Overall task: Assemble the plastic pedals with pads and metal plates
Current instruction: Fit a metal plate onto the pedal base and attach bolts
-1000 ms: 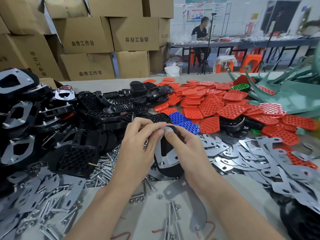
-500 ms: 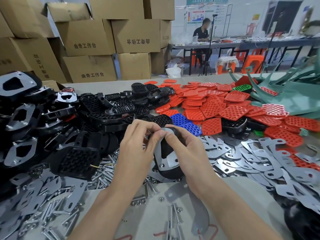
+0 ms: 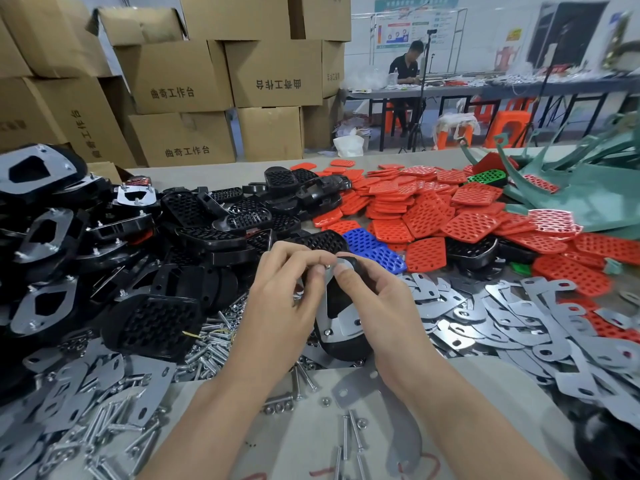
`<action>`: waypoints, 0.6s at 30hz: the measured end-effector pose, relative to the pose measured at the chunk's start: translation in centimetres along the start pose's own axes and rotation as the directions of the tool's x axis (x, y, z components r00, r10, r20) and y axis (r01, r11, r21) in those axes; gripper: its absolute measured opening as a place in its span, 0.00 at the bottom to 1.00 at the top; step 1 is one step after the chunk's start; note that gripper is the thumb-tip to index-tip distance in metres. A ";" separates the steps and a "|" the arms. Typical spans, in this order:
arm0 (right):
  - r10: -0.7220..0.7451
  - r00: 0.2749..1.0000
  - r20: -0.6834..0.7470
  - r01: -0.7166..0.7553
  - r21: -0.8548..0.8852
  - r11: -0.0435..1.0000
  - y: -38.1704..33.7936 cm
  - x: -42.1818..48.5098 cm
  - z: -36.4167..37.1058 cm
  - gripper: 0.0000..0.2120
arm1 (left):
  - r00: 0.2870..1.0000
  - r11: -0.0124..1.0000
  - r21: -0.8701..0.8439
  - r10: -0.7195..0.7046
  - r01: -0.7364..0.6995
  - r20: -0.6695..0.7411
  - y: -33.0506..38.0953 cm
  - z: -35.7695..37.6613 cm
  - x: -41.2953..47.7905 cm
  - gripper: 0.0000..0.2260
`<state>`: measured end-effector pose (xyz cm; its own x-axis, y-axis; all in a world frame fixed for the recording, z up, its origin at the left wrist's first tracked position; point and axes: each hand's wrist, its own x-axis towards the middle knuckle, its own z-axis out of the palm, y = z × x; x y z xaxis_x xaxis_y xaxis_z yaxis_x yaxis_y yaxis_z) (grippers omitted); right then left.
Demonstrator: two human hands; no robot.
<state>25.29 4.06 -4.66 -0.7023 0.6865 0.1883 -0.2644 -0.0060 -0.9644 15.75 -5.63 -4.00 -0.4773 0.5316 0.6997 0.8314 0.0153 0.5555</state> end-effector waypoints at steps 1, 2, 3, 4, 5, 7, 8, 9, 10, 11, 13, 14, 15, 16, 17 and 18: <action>0.010 1.000 0.001 -0.010 0.005 1.000 0.0 0.0 0.0 0.07 | 1.000 1.000 0.004 -0.001 0.001 -0.005 0.0 0.0 0.0 0.07; 0.018 1.000 0.002 -0.018 0.013 1.000 0.0 -0.1 0.1 0.06 | 1.000 1.000 0.005 -0.004 0.004 -0.010 0.1 0.0 0.0 0.07; 0.025 1.000 0.002 -0.025 0.022 0.999 0.0 -0.1 0.2 0.06 | 1.000 1.000 0.002 -0.010 0.010 -0.012 0.0 0.0 0.0 0.07; 0.028 1.000 0.005 -0.028 0.029 0.999 0.0 -0.1 0.2 0.06 | 1.000 1.000 0.000 -0.018 0.018 -0.013 0.0 0.0 0.0 0.06; 0.026 1.000 0.010 -0.027 0.031 0.999 0.1 -0.2 0.3 0.07 | 1.000 1.000 0.000 -0.021 0.021 -0.013 0.0 0.0 0.0 0.06; 0.015 1.000 0.017 -0.016 0.034 0.999 0.1 -0.2 0.4 0.07 | 1.000 1.000 -0.002 -0.022 0.022 -0.020 0.1 0.0 0.1 0.06; 0.010 1.000 0.015 -0.010 0.036 0.999 0.1 -0.2 0.5 0.07 | 0.999 1.000 -0.012 -0.025 0.025 -0.024 0.1 0.0 0.2 0.06; 0.007 1.000 0.010 -0.007 0.035 0.999 0.1 -0.2 0.5 0.07 | 0.999 0.999 -0.027 -0.033 0.033 -0.027 0.1 0.0 0.2 0.05; 0.003 1.000 0.007 -0.003 0.033 0.999 0.2 -0.2 0.5 0.06 | 0.999 0.998 -0.044 -0.043 0.042 -0.029 0.1 0.0 0.2 0.05; -0.001 1.000 0.006 0.001 0.029 1.000 0.2 -0.2 0.5 0.06 | 0.998 0.997 -0.057 -0.050 0.048 -0.031 0.1 0.0 0.2 0.05; -0.010 1.000 0.015 0.010 0.014 1.000 0.2 -0.2 0.5 0.07 | 0.998 0.997 -0.060 -0.046 0.044 -0.042 0.0 0.0 0.2 0.04; -0.014 1.000 0.018 0.014 0.007 1.000 0.2 -0.3 0.6 0.07 | 0.998 0.998 -0.055 -0.040 0.037 -0.046 -0.1 -0.1 0.2 0.05; -0.015 1.000 0.017 0.015 0.004 1.000 0.2 -0.3 0.6 0.08 | 0.998 0.998 -0.052 -0.034 0.032 -0.048 -0.1 -0.1 0.2 0.06; -0.014 1.000 0.015 0.014 0.003 1.000 0.3 -0.3 0.7 0.08 | 0.998 0.998 -0.051 -0.032 0.030 -0.050 -0.1 -0.1 0.2 0.06; -0.013 1.000 0.015 0.013 0.003 1.000 0.3 -0.3 0.7 0.07 | 0.998 0.998 -0.053 -0.031 0.028 -0.057 -0.2 -0.1 0.2 0.06; -0.012 1.000 0.018 0.012 0.006 1.000 0.4 -0.3 0.7 0.06 | 0.997 0.998 -0.055 -0.030 0.026 -0.065 -0.2 -0.1 0.2 0.06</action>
<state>24.97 3.34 -4.96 -0.7113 0.6730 0.2030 -0.2763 -0.0020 -0.9611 15.49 -5.64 -3.92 -0.5196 0.4745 0.7105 0.8016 -0.0170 0.5976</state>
